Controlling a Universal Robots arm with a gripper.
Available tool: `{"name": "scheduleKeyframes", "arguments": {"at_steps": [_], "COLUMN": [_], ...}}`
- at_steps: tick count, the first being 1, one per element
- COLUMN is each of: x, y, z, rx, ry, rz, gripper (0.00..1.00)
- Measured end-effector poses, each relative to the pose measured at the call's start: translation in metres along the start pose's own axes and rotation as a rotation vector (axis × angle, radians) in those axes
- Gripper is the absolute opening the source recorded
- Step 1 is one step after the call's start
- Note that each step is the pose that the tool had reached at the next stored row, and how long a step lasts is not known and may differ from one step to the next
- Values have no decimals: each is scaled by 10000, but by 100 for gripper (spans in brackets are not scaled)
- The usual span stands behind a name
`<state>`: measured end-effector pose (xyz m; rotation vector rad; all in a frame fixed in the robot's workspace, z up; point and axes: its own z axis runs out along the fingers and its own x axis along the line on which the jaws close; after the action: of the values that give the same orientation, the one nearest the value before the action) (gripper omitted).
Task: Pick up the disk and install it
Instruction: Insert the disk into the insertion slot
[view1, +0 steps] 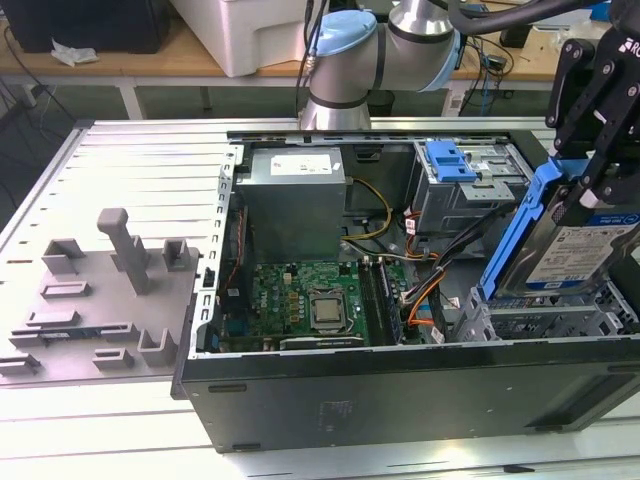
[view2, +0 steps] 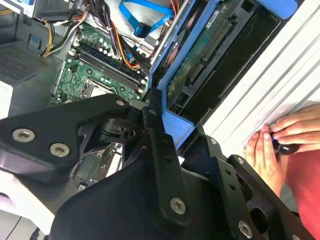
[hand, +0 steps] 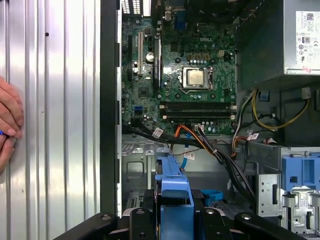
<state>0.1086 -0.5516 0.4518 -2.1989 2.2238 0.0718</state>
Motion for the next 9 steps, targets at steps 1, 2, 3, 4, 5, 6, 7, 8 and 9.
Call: {"name": "scheduleKeyframes", "arguments": {"at_steps": [1,2,3,4,5,6,7,8,9], "x": [0,0,0,0,0,0,0,0,1], "y": [0,0,0,0,0,0,0,1,4], "z": [0,0,0,0,0,0,0,0,0], "rx": [2,5,7,8,10,12,12,12,13], "ry": [-2,-3,-3,-5,-6,-6,-7,-7,-7], "rz": [49,118,158,199,245,273,292,294,296], "gripper": [37,37,37,37,37,37,37,37,37]}}
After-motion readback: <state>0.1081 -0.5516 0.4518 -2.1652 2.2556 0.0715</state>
